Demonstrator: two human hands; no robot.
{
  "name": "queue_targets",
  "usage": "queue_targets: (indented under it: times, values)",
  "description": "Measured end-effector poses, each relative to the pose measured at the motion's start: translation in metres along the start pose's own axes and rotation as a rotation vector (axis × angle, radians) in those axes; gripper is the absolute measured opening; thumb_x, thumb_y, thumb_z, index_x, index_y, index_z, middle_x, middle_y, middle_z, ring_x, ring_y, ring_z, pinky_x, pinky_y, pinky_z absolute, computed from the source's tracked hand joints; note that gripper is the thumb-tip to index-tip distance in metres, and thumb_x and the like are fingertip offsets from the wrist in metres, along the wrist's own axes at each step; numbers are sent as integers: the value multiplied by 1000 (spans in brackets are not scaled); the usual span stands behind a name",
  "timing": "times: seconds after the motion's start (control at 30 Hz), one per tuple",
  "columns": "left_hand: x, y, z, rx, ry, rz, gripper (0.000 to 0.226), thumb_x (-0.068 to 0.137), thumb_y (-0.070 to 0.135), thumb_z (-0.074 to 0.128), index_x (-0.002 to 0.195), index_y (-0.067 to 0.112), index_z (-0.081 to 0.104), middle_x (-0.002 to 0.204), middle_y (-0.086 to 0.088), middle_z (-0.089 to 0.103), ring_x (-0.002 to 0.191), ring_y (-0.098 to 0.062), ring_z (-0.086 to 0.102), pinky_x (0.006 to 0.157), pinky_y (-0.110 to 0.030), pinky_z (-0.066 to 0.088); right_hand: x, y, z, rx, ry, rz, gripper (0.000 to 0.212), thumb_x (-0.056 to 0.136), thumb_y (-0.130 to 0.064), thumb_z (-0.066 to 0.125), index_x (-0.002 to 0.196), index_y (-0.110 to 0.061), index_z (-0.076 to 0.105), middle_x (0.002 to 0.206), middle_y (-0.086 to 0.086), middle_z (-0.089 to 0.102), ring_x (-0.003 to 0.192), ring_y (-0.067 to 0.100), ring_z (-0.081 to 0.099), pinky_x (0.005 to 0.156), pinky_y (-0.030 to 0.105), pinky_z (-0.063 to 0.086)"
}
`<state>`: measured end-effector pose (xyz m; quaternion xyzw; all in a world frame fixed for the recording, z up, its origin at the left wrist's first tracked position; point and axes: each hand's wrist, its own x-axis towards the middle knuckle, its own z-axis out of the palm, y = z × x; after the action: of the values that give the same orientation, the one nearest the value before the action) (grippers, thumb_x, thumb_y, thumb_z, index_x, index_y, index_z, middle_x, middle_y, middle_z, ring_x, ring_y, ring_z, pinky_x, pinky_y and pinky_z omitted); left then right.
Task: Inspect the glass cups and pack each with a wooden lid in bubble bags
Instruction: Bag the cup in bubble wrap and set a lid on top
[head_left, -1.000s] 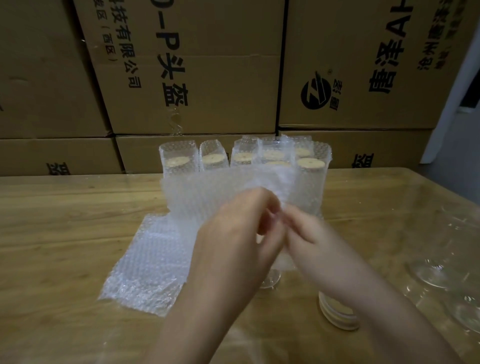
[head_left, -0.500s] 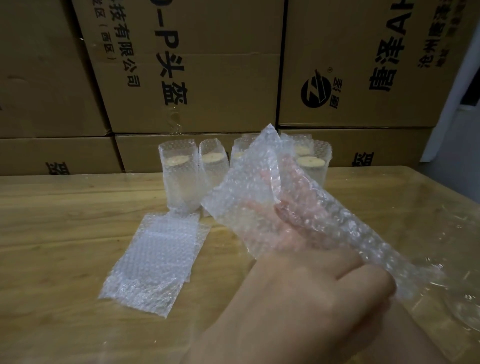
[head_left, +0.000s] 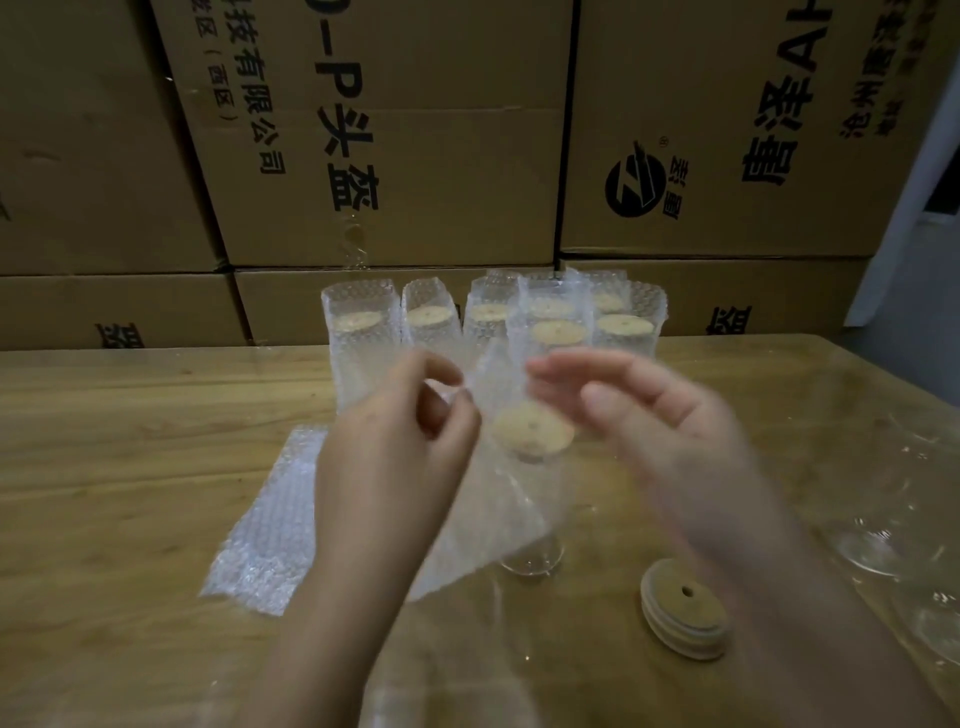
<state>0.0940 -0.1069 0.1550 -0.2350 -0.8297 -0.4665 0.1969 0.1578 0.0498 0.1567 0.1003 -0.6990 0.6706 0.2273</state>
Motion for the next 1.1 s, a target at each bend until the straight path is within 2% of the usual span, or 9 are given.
queue_targets:
  times: [0.1, 0.17, 0.23, 0.33, 0.43, 0.57, 0.73, 0.87, 1.1]
  values:
    - [9, -19, -6, -26, 82, -91, 19, 90, 27, 60, 92, 39, 45, 68, 14, 66, 52, -1, 63, 55, -32, 50, 7, 20, -15, -314, 237, -150, 22, 96, -17, 49, 98, -30, 66, 104, -13, 70, 103, 0, 62, 84, 20, 51]
    - [8, -21, -1, -36, 79, -99, 24, 91, 27, 61, 88, 38, 40, 68, 15, 66, 50, 0, 63, 53, -30, 47, 13, 36, -16, -602, 87, -13, 18, 89, -45, 51, 105, -39, 56, 115, -26, 56, 106, -14, 50, 86, 18, 45]
    - [14, -31, -4, -107, 87, -120, 25, 90, 28, 62, 86, 37, 39, 68, 15, 66, 49, -2, 63, 52, -32, 47, 16, 61, -17, -840, -127, 104, 52, 74, -66, 51, 118, -40, 46, 130, -28, 37, 108, -16, 39, 90, 16, 34]
    - [14, -33, -4, -118, 61, -120, 25, 89, 28, 64, 82, 32, 41, 69, 13, 66, 48, -4, 63, 53, -36, 49, 18, 86, -13, -956, -155, 52, 60, 75, -62, 62, 124, -36, 40, 136, -22, 27, 110, -11, 33, 94, 22, 37]
    - [15, -34, -1, -117, 75, -113, 24, 88, 29, 65, 78, 28, 43, 69, 13, 66, 48, -4, 62, 53, -35, 50, 19, 90, -15, -885, -73, 31, 52, 72, -51, 72, 112, -39, 40, 121, -20, 39, 102, -5, 46, 84, 29, 49]
    - [15, -37, 3, -105, 72, -125, 23, 88, 31, 64, 76, 26, 46, 67, 14, 66, 49, -2, 62, 50, -27, 45, 23, 71, -28, -854, 196, -10, 53, 67, -53, 70, 107, -43, 38, 116, -20, 43, 97, -2, 49, 72, 14, 42]
    - [11, -32, 11, -98, 33, -86, 19, 87, 28, 64, 74, 26, 51, 66, 13, 65, 51, -2, 62, 46, -22, 44, 16, 23, -34, -114, 644, -372, 51, 72, -37, 78, 106, -35, 40, 115, -6, 48, 101, -2, 59, 81, 20, 53]
    - [9, -29, 15, -97, 24, -80, 19, 88, 28, 64, 74, 27, 51, 65, 9, 64, 50, -4, 62, 53, -33, 51, 15, 8, -36, 374, 444, -193, 46, 78, -36, 67, 117, -25, 45, 119, 3, 59, 108, 29, 65, 76, 38, 58]
    - [14, -34, 2, -104, 86, -104, 18, 87, 29, 66, 75, 28, 53, 63, 11, 64, 46, -6, 60, 47, -23, 43, 10, 6, -26, 31, 337, -81, 58, 61, -45, 78, 109, -33, 48, 115, 11, 55, 103, 29, 65, 70, 31, 57]
